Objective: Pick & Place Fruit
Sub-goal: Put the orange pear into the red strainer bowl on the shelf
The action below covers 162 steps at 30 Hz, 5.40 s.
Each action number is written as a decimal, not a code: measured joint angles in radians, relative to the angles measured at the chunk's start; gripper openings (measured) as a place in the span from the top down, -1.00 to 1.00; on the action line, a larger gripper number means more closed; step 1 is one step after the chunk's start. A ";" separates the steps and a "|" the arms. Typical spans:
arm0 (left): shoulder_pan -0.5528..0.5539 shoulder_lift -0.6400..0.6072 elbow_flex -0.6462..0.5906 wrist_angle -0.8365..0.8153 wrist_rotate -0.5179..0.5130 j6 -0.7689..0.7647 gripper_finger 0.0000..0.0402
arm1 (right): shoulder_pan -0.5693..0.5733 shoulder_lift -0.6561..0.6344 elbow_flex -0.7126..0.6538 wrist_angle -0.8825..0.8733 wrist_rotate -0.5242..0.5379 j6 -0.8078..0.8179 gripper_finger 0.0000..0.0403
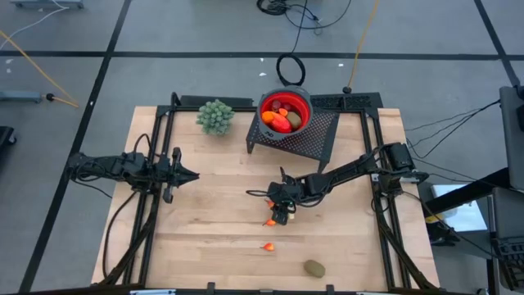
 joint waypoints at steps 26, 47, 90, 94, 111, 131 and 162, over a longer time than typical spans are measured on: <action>0.000 0.000 0.000 0.002 0.000 -0.003 0.87 | 0.000 -0.001 0.000 0.012 0.000 -0.007 0.46; 0.000 0.000 0.000 0.000 0.001 -0.028 0.87 | 0.000 -0.315 0.000 0.482 -0.185 -0.172 0.57; 0.000 0.000 0.000 -0.024 0.003 -0.032 0.87 | 0.000 -0.407 0.000 0.988 -0.525 -0.958 0.57; 0.000 0.000 0.000 -0.024 0.002 -0.032 0.87 | -0.001 -0.407 0.000 0.988 -0.512 -0.925 0.57; 0.000 0.000 0.000 -0.022 0.001 -0.032 0.87 | -0.060 -0.456 0.000 0.802 0.185 -0.393 0.57; 0.000 0.000 0.000 -0.022 -0.139 -0.121 0.87 | -0.300 -0.683 0.000 0.159 0.476 -0.374 0.57; 0.000 0.001 0.000 -0.027 -0.154 -0.140 0.87 | -0.710 -0.534 0.006 -0.063 -0.054 -0.340 0.57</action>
